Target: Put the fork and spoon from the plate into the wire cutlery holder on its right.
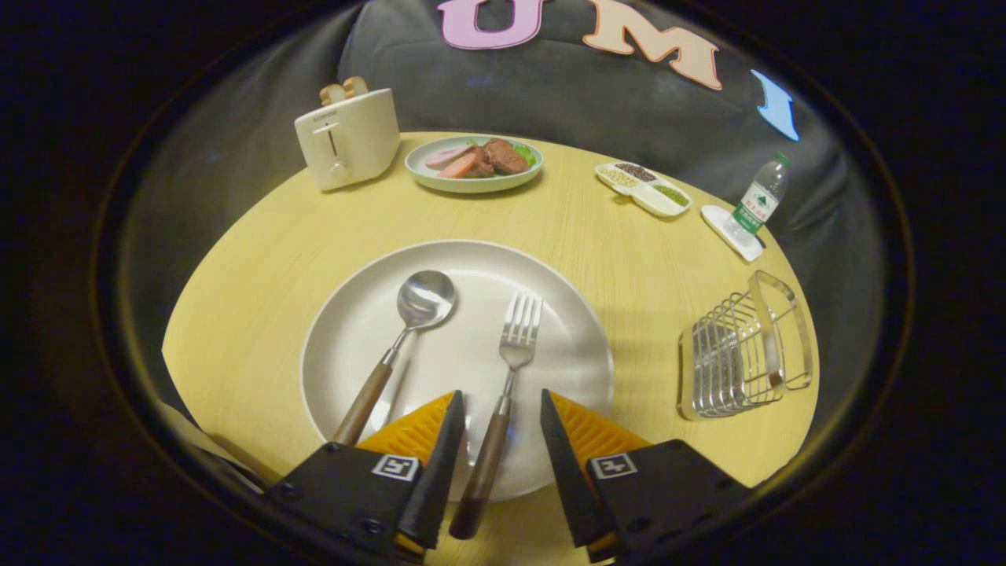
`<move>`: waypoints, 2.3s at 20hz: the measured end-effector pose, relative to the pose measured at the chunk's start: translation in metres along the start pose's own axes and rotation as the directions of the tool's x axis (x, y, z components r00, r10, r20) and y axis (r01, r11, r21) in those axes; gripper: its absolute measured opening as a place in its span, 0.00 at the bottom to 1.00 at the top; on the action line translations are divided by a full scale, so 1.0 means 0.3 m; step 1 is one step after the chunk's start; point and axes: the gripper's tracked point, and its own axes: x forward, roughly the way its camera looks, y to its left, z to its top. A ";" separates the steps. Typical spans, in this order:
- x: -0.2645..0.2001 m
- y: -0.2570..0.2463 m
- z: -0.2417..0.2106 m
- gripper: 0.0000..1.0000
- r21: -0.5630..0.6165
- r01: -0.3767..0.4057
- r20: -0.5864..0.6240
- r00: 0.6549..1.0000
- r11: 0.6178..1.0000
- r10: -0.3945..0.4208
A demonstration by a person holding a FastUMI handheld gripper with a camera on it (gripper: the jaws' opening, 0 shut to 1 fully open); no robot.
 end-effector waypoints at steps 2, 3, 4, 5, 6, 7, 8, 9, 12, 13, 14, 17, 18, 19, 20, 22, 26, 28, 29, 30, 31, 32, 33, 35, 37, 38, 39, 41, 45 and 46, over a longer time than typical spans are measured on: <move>0.002 0.011 -0.008 0.44 0.025 -0.015 -0.028 0.999 1.000 0.016; 0.003 0.010 -0.005 0.37 0.035 -0.016 -0.035 0.999 0.999 0.018; 0.001 0.013 -0.011 0.37 0.048 -0.021 -0.051 0.998 0.999 0.023; 0.020 0.013 -0.018 0.37 0.066 -0.027 -0.061 0.998 0.997 0.031; 0.005 0.013 -0.014 0.28 0.089 -0.032 -0.078 0.996 0.996 0.039; -0.002 0.015 -0.015 0.19 0.101 -0.040 -0.089 0.995 0.994 0.049; -0.010 0.000 -0.016 0.19 0.112 -0.015 -0.094 0.995 0.994 0.026; -0.005 -0.001 -0.019 0.11 0.121 -0.013 -0.102 0.994 0.993 0.026; -0.012 -0.008 -0.013 0.08 0.131 -0.025 -0.116 0.993 0.991 0.040; -0.022 -0.024 -0.009 0.07 0.129 -0.016 -0.117 0.993 0.991 0.031; -0.033 -0.032 0.003 0.06 0.130 -0.015 -0.115 0.993 0.991 0.030; -0.073 -0.060 0.045 0.06 0.138 -0.016 -0.114 0.993 0.990 0.032; -0.090 -0.077 0.063 0.06 0.138 -0.013 -0.109 0.994 0.990 0.028; -0.106 -0.091 0.078 0.06 0.138 -0.013 -0.105 0.994 0.990 0.028; -0.121 -0.106 0.092 0.05 0.138 -0.013 -0.104 0.994 0.990 0.027; -0.154 -0.146 0.115 0.06 0.145 -0.005 -0.103 0.994 0.989 0.021; -0.224 -0.253 0.153 0.06 0.167 0.011 -0.110 0.994 0.986 0.008; -0.258 -0.320 0.173 0.06 0.177 0.035 -0.108 0.994 0.984 -0.016; -0.269 -0.350 0.178 0.06 0.181 0.048 -0.106 0.994 0.982 -0.029; -0.284 -0.388 0.181 0.06 0.184 0.063 -0.105 0.994 0.981 -0.045; -0.298 -0.419 0.177 0.06 0.186 0.078 -0.109 0.992 0.980 -0.058; -0.309 -0.451 0.174 0.06 0.189 0.092 -0.114 0.991 0.978 -0.071; -0.320 -0.485 0.168 0.06 0.195 0.106 -0.116 0.990 0.975 -0.085; -0.330 -0.543 0.152 0.07 0.218 0.134 -0.134 0.985 0.967 -0.107; -0.338 -0.584 0.123 0.07 0.236 0.154 -0.156 0.980 0.959 -0.119; -0.339 -0.603 0.110 0.07 0.239 0.164 -0.168 0.978 0.957 -0.125; -0.344 -0.617 0.097 0.07 0.240 0.171 -0.179 0.975 0.956 -0.130; -0.346 -0.626 0.076 0.08 0.237 0.175 -0.192 0.973 0.956 -0.130; -0.346 -0.643 0.058 0.12 0.241 0.181 -0.196 0.971 0.954 -0.135; -0.341 -0.647 0.064 0.14 0.247 0.178 -0.194 0.972 0.952 -0.132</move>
